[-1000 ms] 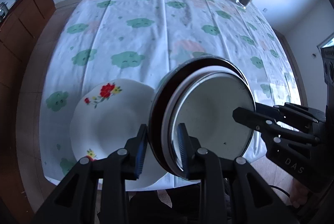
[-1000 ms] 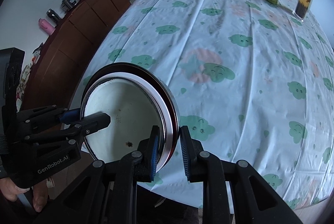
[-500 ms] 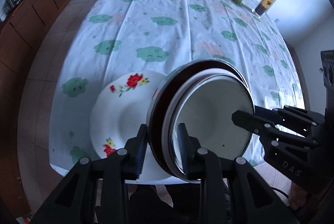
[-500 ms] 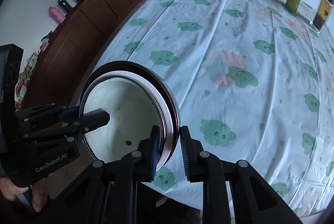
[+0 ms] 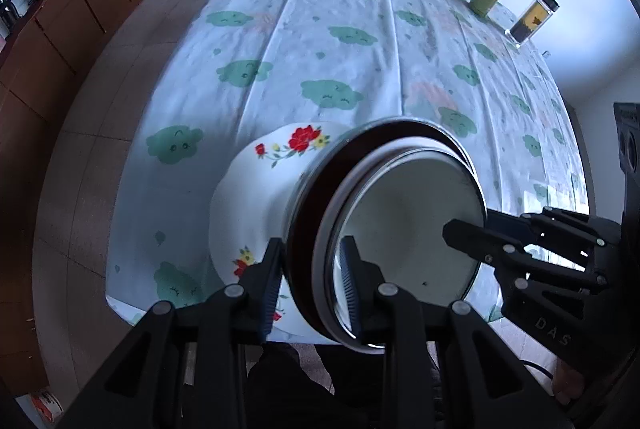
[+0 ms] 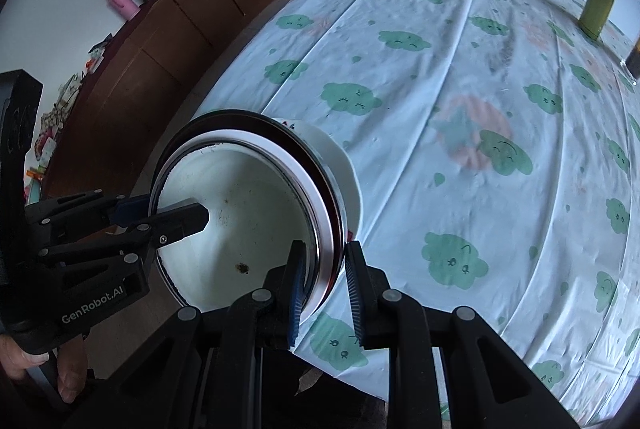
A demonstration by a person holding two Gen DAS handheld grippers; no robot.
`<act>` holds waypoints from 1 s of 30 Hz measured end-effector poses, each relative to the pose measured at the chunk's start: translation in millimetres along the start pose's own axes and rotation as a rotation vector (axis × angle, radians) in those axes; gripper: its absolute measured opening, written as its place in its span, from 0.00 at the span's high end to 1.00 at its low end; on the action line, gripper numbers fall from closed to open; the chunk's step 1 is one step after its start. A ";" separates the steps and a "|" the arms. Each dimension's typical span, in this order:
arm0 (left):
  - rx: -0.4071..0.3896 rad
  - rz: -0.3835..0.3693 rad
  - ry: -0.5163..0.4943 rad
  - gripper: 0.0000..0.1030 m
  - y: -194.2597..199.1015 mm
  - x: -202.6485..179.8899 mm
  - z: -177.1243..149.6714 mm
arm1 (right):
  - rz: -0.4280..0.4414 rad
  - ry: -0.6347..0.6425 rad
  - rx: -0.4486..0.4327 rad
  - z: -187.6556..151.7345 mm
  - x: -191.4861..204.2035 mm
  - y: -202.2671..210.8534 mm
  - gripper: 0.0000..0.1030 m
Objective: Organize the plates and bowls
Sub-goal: 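Lift the bowl stack with both tools and carry it toward the red-flower plates, then lower the bowl stack onto the red-flower plate with both tools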
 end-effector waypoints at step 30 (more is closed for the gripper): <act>0.088 0.021 0.022 0.75 -28.3 12.0 -6.3 | 0.021 -0.009 0.068 -0.6 1.5 -25.5 0.79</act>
Point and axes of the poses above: each gripper's, at about its wrist camera, not at the fingertips, and y roughly against the way its jaws point, x to its left, z to its top, the point moved 6 cm from there along -y, roughly the way its jaws point, and after that the axes turned 14 degrees about z, right-handed, at the moved point
